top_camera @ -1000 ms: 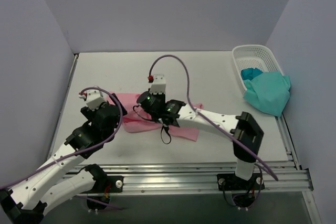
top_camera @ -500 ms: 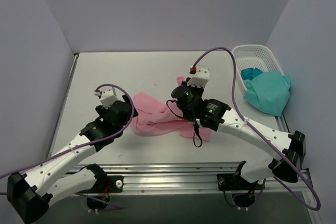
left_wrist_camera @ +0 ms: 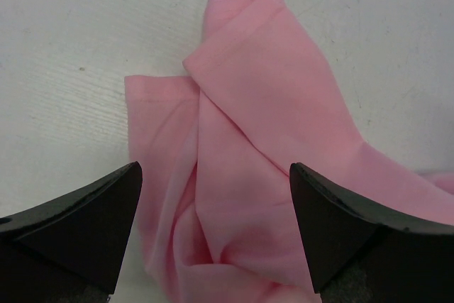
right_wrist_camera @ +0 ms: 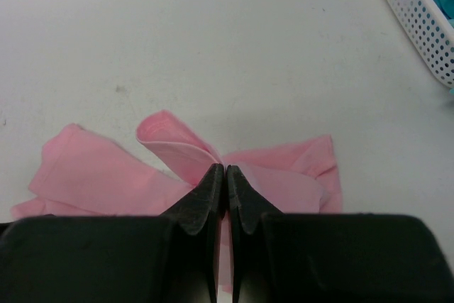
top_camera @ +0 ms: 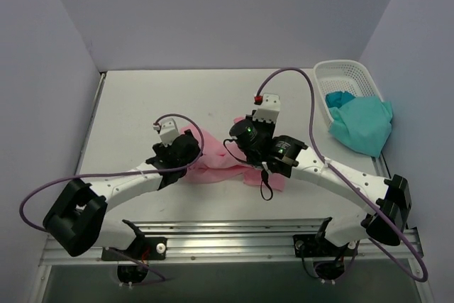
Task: Fold and stack the t-shirts
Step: Flatten the tshirt out
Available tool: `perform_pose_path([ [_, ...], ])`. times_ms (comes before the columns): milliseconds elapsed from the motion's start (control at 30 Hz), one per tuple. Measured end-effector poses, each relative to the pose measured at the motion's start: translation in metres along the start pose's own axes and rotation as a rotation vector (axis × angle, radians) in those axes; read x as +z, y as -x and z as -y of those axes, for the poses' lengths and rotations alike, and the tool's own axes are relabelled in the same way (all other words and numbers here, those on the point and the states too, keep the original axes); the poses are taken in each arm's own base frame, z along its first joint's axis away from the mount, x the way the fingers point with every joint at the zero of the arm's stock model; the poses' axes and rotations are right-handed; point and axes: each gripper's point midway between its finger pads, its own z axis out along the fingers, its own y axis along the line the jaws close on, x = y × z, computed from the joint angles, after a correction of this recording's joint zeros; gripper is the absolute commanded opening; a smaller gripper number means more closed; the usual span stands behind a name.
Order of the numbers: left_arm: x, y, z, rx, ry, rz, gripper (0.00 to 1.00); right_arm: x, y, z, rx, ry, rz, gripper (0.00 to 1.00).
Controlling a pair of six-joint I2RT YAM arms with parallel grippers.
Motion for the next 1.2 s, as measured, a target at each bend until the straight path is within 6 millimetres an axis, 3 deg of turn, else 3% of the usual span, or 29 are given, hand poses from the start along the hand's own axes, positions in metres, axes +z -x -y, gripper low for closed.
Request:
perform_pose_path([
  [233, 0.047, 0.004, -0.008, -0.215, 0.012, 0.047, 0.95, 0.004, -0.005, 0.007, -0.015, -0.02, -0.006, 0.0],
  [567, 0.077, -0.001, -0.013, -0.344, -0.008, 0.073, 0.97, 0.013, -0.013, 0.019, -0.035, -0.057, -0.017, 0.0],
  [800, 0.087, 0.007, -0.005, -0.399, -0.048, 0.101, 1.0, 0.016, -0.012, 0.022, -0.036, -0.067, -0.016, 0.0],
  [833, 0.089, 0.008, -0.004, -0.407, -0.053, 0.104, 0.95, 0.017, -0.013, 0.021, -0.038, -0.068, -0.016, 0.0],
  [1200, 0.092, 0.014, -0.003, -0.424, -0.067, 0.094, 0.93, 0.023, -0.014, 0.023, -0.041, -0.084, -0.016, 0.0],
])
